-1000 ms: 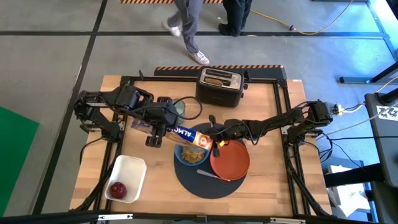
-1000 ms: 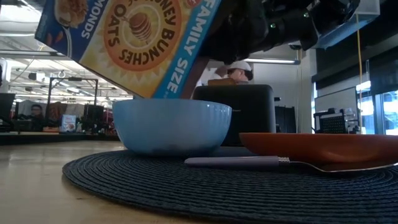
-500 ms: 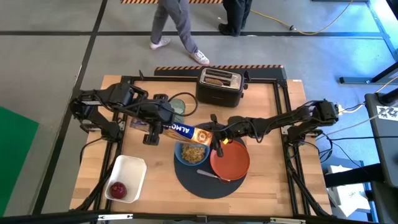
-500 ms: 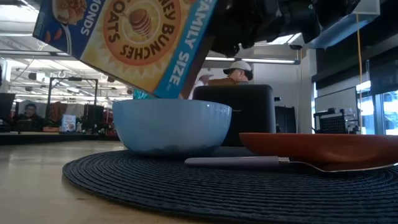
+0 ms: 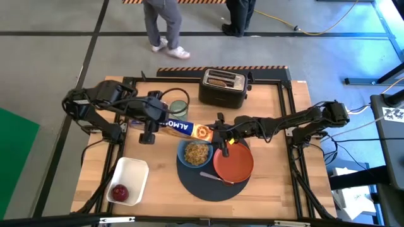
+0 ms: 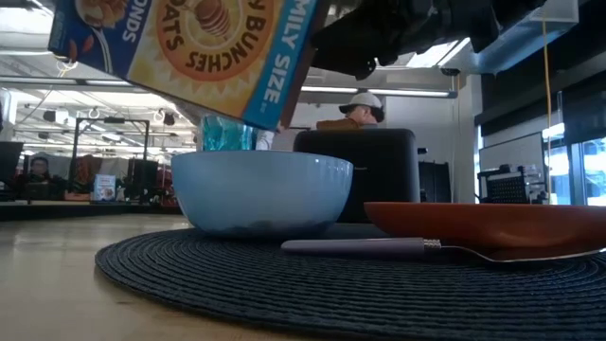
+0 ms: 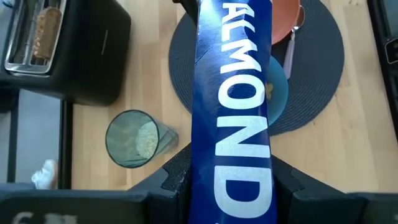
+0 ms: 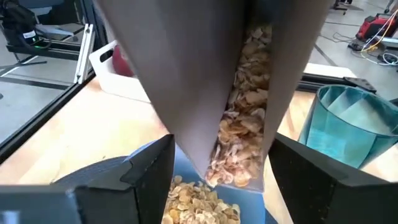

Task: Arrange a breakfast setting
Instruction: Pour the cereal from the cereal box into the blue bowl

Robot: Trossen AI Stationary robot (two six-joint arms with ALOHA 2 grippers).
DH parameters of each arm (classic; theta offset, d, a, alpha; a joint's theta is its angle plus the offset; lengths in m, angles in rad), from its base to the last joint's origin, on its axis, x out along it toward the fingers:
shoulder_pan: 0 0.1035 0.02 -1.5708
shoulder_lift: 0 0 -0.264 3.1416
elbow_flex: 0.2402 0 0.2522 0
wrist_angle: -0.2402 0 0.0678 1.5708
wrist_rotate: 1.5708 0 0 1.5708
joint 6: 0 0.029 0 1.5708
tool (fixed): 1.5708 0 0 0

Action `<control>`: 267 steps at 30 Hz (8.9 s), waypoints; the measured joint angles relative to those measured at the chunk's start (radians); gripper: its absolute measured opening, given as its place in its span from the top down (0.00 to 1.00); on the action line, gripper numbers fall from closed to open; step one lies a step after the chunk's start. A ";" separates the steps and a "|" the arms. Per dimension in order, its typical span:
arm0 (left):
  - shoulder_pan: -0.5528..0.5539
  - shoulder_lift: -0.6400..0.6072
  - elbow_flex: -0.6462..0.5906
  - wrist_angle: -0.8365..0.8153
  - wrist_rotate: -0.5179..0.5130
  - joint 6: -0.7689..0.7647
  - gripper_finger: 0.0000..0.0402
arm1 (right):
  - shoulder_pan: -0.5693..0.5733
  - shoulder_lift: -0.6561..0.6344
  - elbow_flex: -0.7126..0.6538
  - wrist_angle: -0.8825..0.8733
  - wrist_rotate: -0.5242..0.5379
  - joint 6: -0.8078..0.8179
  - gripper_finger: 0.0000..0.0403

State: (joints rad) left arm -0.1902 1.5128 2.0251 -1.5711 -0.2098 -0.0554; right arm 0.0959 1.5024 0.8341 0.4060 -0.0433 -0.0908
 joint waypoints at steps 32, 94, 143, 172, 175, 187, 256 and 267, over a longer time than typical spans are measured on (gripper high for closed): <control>-0.165 -0.177 -0.233 0.036 -0.175 -0.232 0.70 | -0.167 -0.024 -0.356 0.574 -0.291 0.508 0.49; -0.225 -0.894 -1.101 0.973 -0.199 -0.013 0.70 | -0.009 0.001 -0.296 0.539 0.035 0.121 0.22; -0.224 -0.829 -1.403 1.427 -0.244 0.031 0.70 | -0.044 0.001 0.422 -0.440 -0.073 -0.129 0.83; -0.225 -0.840 -1.402 1.575 -0.164 0.182 0.73 | -0.077 -0.113 0.484 -0.617 -0.178 -0.113 0.23; -0.226 -0.870 -1.402 1.581 -0.151 0.190 0.75 | -0.077 -0.157 0.482 -0.656 -0.183 -0.098 0.25; -0.289 -1.015 -1.402 1.677 -0.276 0.376 0.77 | -0.077 -0.300 0.358 -0.637 -0.149 -0.071 0.33; 0.420 -1.191 -2.017 1.770 -0.647 -0.019 0.77 | -0.077 -0.309 0.217 -0.590 -0.105 -0.097 0.33; 0.516 -1.189 -2.017 1.709 -0.596 -0.002 0.56 | -0.077 -0.309 0.217 -0.594 -0.103 -0.097 0.33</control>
State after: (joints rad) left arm 0.3254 0.3233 0.0078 0.1383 -0.8054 -0.0574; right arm 0.0189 1.1934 1.0508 -0.1882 -0.1462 -0.1883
